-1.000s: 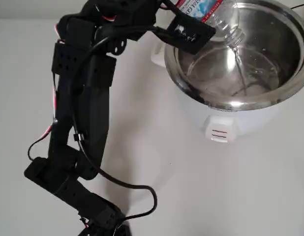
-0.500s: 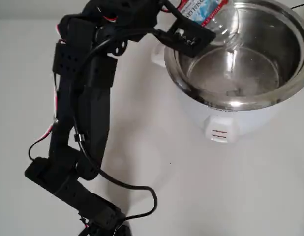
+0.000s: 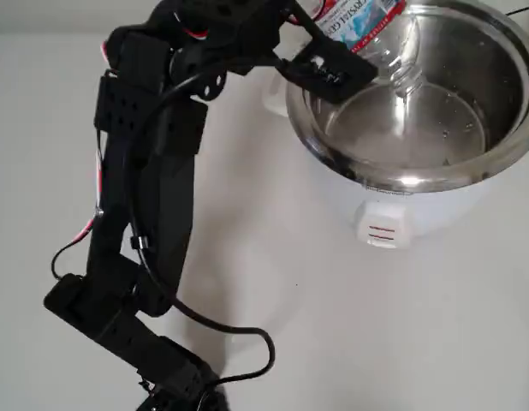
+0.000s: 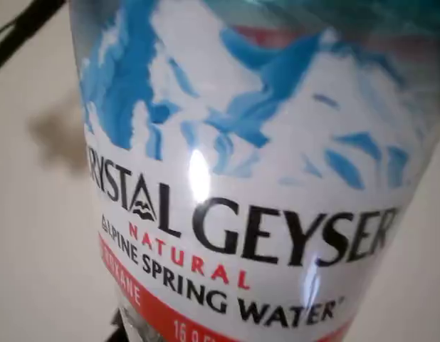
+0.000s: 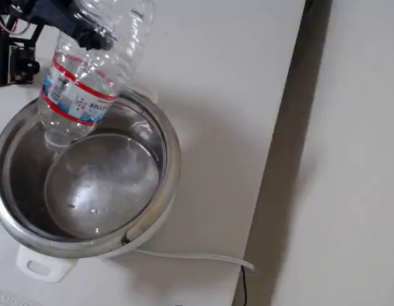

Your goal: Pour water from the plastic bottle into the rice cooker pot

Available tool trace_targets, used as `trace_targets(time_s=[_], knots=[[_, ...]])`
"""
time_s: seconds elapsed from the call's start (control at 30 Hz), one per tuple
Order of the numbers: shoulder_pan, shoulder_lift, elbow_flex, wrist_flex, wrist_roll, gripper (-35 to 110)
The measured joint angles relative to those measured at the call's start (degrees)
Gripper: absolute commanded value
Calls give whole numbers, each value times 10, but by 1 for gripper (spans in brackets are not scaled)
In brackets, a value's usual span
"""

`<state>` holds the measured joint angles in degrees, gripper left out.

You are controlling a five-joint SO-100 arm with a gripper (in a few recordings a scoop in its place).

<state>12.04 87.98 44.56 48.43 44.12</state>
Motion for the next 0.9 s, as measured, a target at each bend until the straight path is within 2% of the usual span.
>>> trace_targets(time_s=[0.9], knots=[[16, 0, 0, -30, 48, 10]])
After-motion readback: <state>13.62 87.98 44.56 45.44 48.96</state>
